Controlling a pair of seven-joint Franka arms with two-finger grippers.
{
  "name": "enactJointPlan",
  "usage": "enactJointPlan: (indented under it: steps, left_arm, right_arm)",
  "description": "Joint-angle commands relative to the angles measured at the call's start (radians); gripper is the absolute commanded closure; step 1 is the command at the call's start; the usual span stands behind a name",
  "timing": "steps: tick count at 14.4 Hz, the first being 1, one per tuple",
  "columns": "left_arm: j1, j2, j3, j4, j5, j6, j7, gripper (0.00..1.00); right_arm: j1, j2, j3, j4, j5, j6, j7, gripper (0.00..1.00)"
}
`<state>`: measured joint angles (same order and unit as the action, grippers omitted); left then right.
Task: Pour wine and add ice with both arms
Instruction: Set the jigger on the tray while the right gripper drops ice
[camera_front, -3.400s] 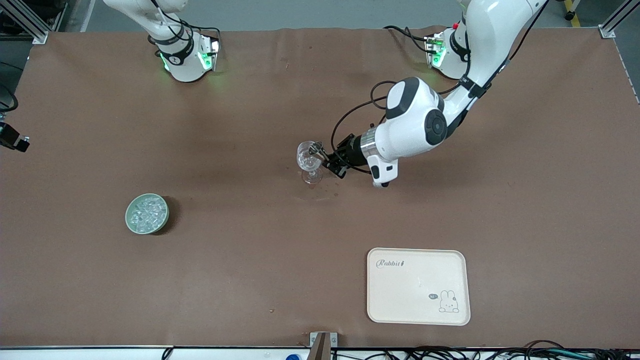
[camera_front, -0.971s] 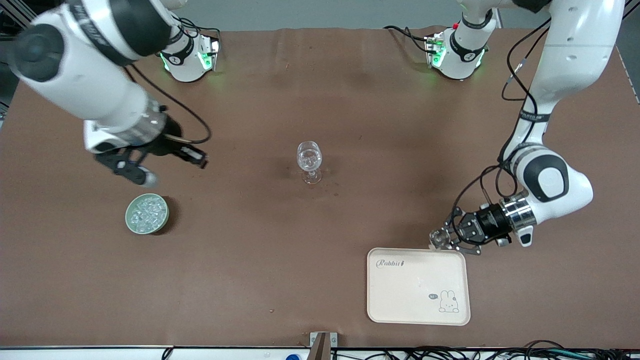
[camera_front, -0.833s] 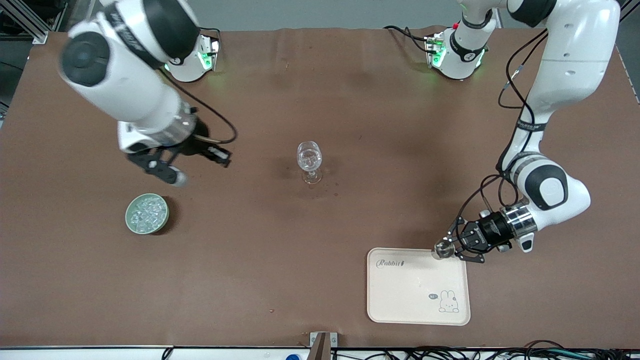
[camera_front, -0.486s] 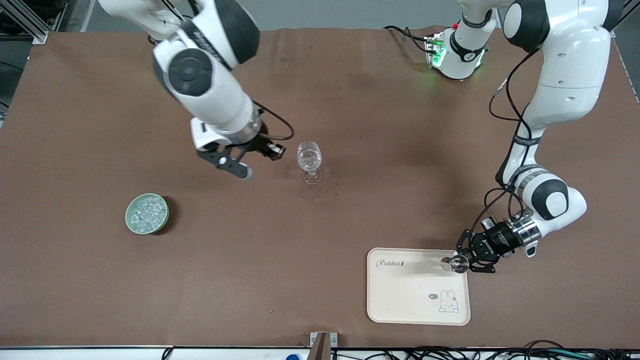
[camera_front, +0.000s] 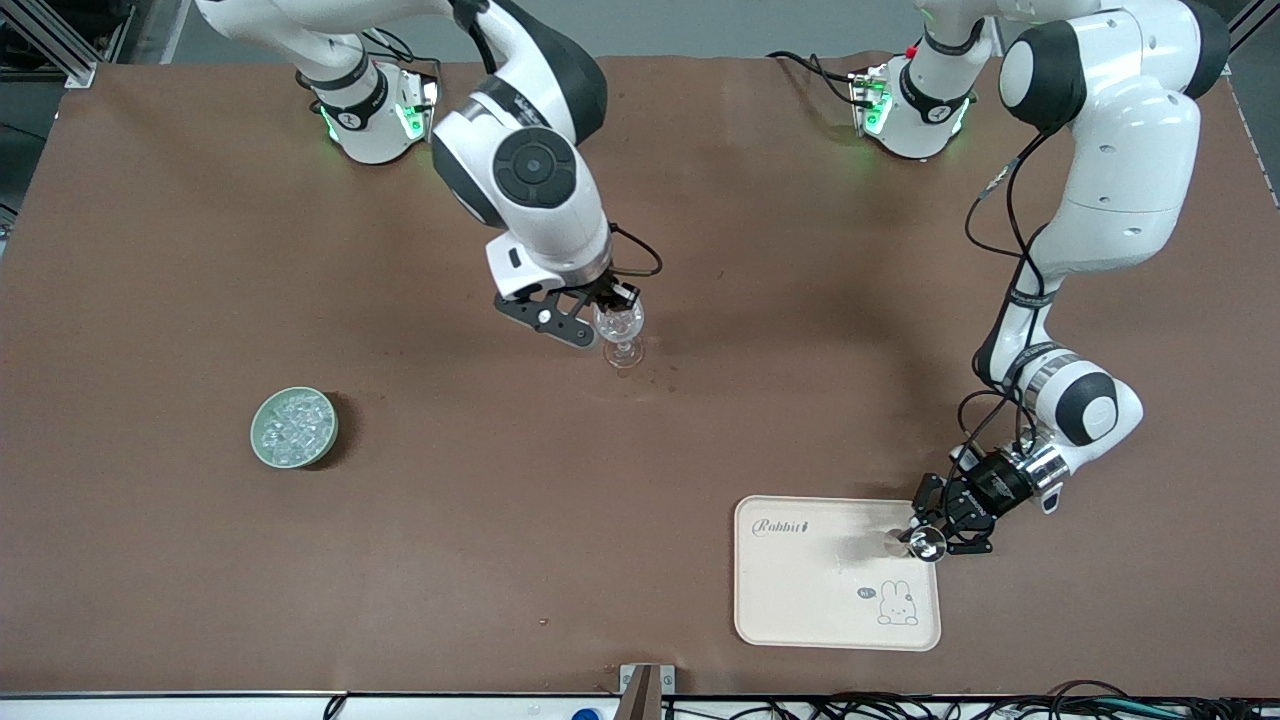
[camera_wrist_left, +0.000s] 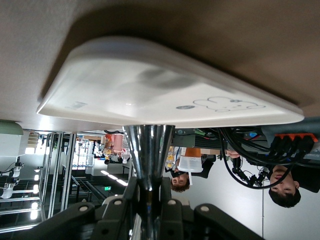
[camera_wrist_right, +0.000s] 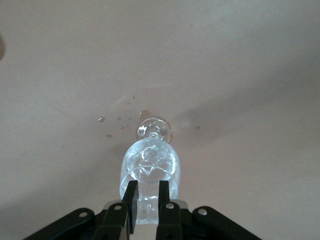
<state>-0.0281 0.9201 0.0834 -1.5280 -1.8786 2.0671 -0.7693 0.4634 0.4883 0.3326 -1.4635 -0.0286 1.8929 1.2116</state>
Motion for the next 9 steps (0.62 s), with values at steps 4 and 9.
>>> enactJointPlan:
  steps: [4, 9]
  left_arm:
    - [-0.012, 0.037, 0.007, 0.032, -0.071, -0.007, 0.088, 0.97]
    - [-0.012, 0.048, 0.006, 0.029, -0.091, -0.007, 0.134, 0.91]
  right_arm:
    - [0.003, -0.013, 0.0, -0.058, -0.014, 0.045, 0.034, 0.98]
    - [0.003, -0.013, 0.0, -0.077, -0.014, 0.054, 0.034, 0.95]
